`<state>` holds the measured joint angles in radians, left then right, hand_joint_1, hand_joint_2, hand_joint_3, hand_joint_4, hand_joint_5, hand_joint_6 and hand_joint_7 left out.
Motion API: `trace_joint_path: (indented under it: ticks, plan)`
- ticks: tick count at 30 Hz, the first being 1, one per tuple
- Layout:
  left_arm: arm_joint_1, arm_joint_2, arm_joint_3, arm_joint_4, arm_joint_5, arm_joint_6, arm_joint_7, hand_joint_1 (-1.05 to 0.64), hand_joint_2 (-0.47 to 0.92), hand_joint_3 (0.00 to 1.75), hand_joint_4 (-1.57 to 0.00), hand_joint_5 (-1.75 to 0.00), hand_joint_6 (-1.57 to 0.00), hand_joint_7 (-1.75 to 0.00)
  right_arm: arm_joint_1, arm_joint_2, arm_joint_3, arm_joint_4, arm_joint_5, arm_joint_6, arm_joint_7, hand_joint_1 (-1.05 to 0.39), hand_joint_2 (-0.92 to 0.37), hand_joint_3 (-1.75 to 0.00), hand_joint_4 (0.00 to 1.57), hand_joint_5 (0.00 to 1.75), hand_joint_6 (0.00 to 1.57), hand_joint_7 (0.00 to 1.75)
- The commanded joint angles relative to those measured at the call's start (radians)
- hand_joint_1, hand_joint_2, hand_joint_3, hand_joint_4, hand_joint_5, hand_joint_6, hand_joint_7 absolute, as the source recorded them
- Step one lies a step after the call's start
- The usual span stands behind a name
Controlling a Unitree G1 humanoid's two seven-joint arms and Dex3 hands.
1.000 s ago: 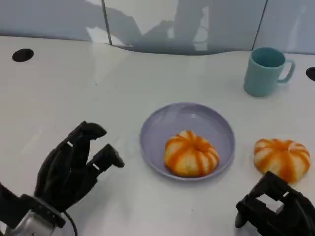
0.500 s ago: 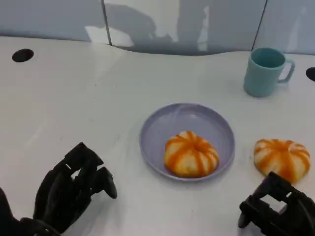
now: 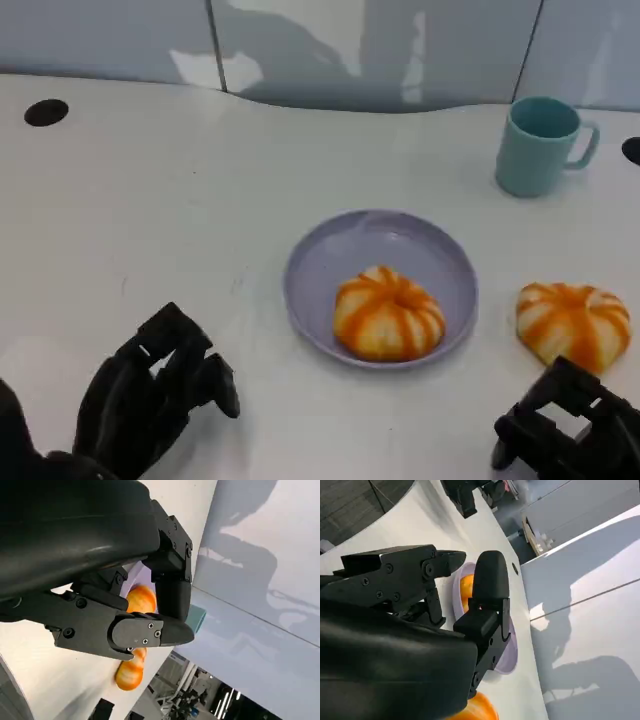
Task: Grasp the bread from the table and place it into the plate.
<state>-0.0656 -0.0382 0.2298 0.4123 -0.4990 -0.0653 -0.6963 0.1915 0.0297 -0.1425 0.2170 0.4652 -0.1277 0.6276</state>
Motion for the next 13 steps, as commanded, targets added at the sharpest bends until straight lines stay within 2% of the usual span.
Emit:
trace_joint_path:
  ticks: [1, 13]
  plan:
    - [0.009, 0.018, 0.003, 0.006, 0.001, -0.016, -0.008, -0.52, 0.92, 0.24, -0.85, -1.75, -0.56, -1.75, 0.001, -0.016, -0.013, 0.005, 0.006, -0.013, 0.005, -0.65, -0.92, -0.12, 0.76, 1.57, 0.64, 1.41]
    - [-0.011, 0.031, 0.013, 0.039, -0.012, -0.016, -0.042, -0.5, 0.92, 0.3, -0.85, -1.75, -0.56, -1.75, -0.012, -0.005, -0.012, 0.034, -0.002, -0.051, -0.006, -0.65, -0.92, -0.16, 0.75, 1.58, 0.63, 1.44]
